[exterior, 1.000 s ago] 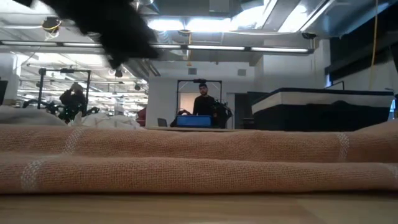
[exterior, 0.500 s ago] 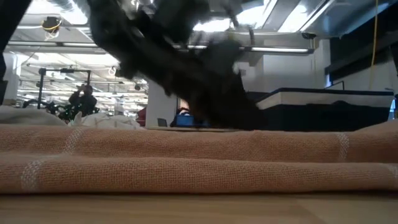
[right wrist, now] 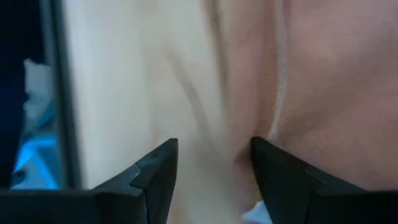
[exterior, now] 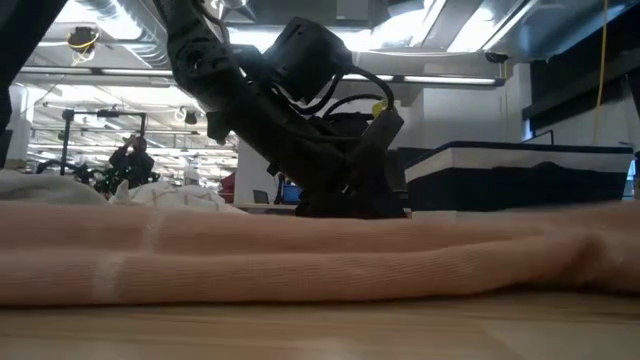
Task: Fold towel
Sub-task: Fold the brown towel
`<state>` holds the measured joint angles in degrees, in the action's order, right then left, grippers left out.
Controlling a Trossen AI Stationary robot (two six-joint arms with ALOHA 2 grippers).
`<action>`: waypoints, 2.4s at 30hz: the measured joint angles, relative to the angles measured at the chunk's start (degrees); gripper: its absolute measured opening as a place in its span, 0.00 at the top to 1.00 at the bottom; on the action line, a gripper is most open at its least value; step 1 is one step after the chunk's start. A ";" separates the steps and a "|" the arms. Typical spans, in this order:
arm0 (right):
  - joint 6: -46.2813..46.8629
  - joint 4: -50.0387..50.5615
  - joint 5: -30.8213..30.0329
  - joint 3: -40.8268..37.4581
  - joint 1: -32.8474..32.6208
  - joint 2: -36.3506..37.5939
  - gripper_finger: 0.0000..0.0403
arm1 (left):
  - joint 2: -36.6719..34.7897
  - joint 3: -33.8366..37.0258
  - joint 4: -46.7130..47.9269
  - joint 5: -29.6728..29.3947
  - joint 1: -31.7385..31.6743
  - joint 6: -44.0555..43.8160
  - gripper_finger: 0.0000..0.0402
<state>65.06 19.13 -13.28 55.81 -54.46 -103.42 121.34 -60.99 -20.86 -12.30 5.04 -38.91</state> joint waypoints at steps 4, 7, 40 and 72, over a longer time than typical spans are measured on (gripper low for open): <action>1.35 0.21 0.09 0.07 -1.46 0.00 0.49 | 0.07 0.16 -0.63 -0.97 0.80 0.35 0.66; 1.35 0.40 -0.23 0.07 -1.41 0.10 0.49 | 0.16 0.28 -2.81 -1.15 1.74 2.60 0.66; -26.01 17.82 -10.58 -8.63 21.59 8.68 0.49 | -11.98 -0.09 14.09 0.96 27.20 -9.09 0.66; -32.34 22.28 -4.50 0.60 20.56 15.92 0.49 | -16.27 -9.36 31.48 3.24 29.28 -6.95 0.69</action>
<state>32.72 41.41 -17.78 56.41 -33.90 -87.49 105.07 -70.35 10.62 -9.06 34.31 -45.86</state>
